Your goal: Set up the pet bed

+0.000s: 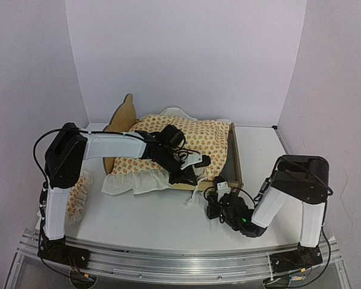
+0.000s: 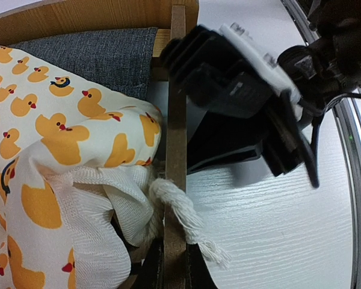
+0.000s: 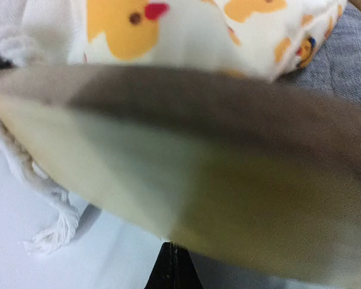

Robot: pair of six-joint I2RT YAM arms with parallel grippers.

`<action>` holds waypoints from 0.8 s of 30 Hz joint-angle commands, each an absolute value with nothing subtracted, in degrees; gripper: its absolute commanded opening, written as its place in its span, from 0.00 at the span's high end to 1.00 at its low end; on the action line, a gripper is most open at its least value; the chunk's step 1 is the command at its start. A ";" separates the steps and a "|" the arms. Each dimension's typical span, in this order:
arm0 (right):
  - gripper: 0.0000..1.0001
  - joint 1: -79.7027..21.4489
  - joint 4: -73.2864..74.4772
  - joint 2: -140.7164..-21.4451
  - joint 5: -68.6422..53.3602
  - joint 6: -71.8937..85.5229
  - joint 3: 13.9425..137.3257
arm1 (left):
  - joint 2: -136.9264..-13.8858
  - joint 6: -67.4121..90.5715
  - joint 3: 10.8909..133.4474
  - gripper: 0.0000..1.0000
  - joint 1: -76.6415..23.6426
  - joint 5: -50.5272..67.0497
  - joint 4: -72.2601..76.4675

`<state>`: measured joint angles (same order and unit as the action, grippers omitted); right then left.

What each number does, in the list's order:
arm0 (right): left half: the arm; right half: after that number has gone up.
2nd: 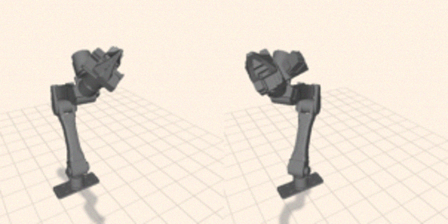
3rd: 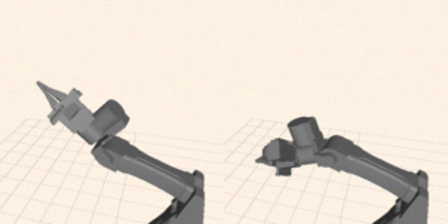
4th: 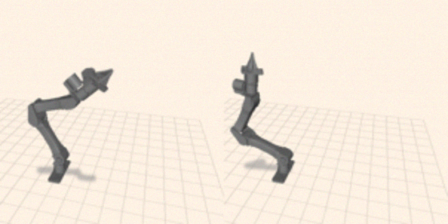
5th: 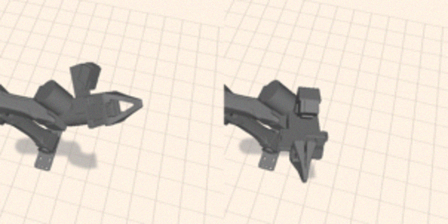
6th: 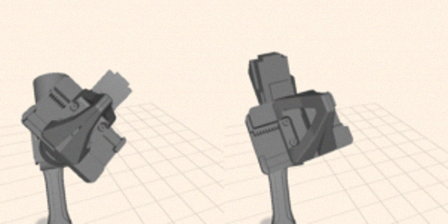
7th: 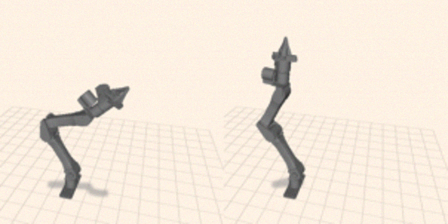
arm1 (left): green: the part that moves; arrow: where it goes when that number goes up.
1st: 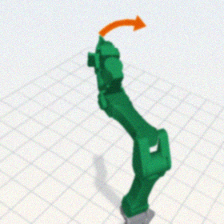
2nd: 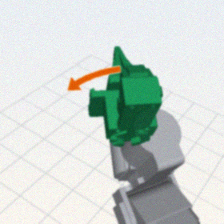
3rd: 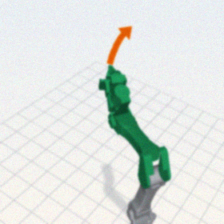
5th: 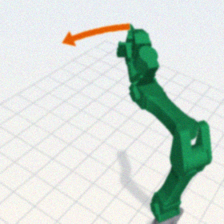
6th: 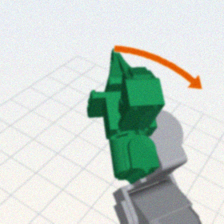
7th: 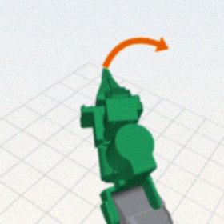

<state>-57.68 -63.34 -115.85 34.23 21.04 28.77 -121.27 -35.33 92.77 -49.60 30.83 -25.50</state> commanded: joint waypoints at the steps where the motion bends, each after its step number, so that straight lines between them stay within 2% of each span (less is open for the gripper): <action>1: 1.00 -57.52 -44.14 -100.59 26.43 28.43 26.24 | -123.14 -30.50 96.29 1.00 -44.23 28.61 -24.75; 2: 1.00 -57.80 -38.69 -98.30 25.19 28.54 26.26 | -123.34 -30.52 97.07 1.00 -43.93 28.84 -24.93; 6: 1.00 -58.82 -35.89 -88.61 21.23 26.82 22.61 | -123.72 -30.93 98.63 1.00 -43.42 29.54 -24.95; 11: 1.00 -58.86 -19.51 -79.66 16.80 24.41 27.61 | -124.43 -31.07 98.98 1.00 -42.89 28.58 -24.04; 19: 1.00 -57.13 11.87 -60.67 23.49 26.39 34.45 | -125.33 -39.27 100.16 1.00 -40.88 27.38 -26.90; 24: 1.00 -54.34 29.70 -59.22 24.26 26.86 42.33 | -125.40 -44.49 103.35 1.00 -40.89 31.09 -34.06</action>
<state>-56.48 9.96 -59.92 22.53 25.85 36.45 -124.95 -38.33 99.32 -43.21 30.85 -29.25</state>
